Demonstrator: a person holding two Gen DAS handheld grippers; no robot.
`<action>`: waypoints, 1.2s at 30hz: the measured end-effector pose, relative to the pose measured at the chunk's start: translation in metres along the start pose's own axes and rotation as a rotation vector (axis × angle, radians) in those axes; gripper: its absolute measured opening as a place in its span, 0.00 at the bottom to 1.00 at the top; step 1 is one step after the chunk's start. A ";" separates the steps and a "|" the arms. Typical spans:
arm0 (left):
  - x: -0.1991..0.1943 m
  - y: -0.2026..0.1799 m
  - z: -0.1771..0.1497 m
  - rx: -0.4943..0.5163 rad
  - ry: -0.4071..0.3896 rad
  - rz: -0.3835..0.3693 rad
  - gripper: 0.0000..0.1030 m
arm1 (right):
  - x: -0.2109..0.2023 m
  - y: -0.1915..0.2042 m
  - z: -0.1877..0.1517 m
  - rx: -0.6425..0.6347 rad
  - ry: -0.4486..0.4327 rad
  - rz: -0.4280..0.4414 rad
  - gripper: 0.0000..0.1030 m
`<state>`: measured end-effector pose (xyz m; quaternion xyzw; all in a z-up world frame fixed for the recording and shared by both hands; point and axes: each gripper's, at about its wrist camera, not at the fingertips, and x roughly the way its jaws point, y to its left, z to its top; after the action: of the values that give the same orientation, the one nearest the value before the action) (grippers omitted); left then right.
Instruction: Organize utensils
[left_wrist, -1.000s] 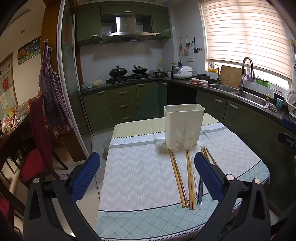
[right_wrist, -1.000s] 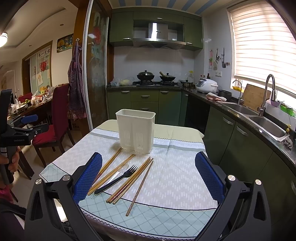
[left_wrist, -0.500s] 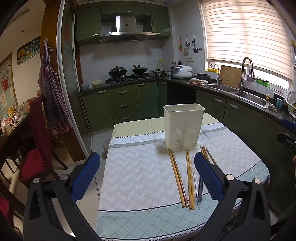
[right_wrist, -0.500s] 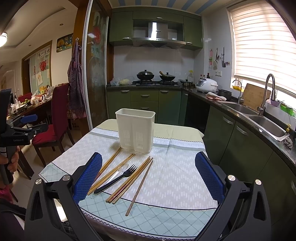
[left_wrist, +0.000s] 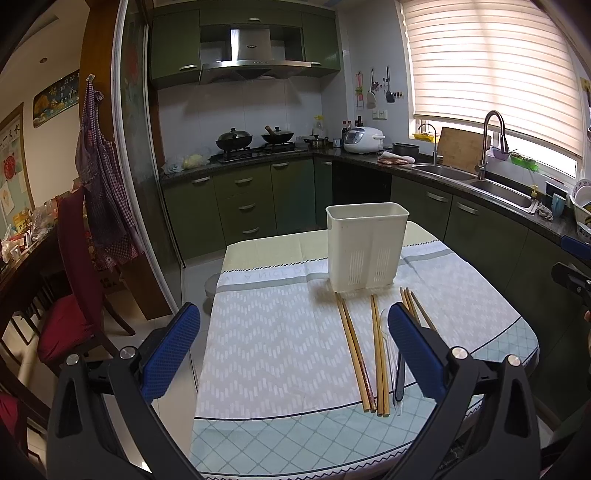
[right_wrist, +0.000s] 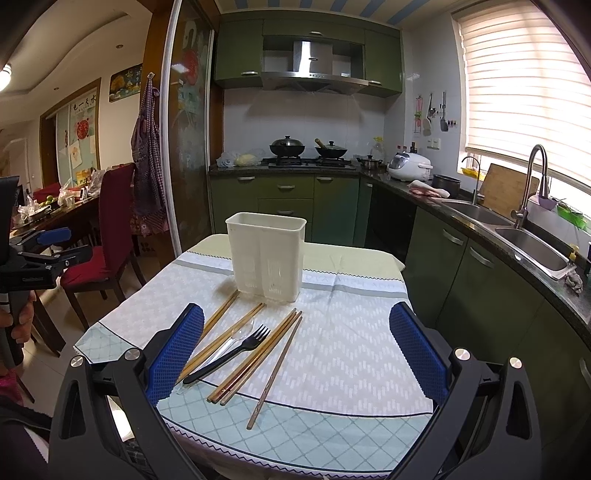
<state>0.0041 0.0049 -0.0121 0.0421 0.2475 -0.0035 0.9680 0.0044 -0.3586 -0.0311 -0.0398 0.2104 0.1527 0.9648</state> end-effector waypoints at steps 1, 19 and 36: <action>0.000 0.000 0.001 -0.001 0.000 -0.001 0.94 | 0.000 0.000 0.000 0.000 0.001 -0.001 0.96; 0.101 -0.036 0.002 0.005 0.271 -0.137 0.94 | 0.079 -0.027 -0.007 0.083 0.229 0.001 0.96; 0.219 -0.108 -0.010 0.094 0.603 -0.223 0.85 | 0.161 -0.041 -0.010 0.164 0.487 0.112 0.96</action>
<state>0.1884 -0.0990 -0.1346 0.0587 0.5258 -0.1081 0.8417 0.1528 -0.3540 -0.1070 0.0149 0.4502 0.1744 0.8756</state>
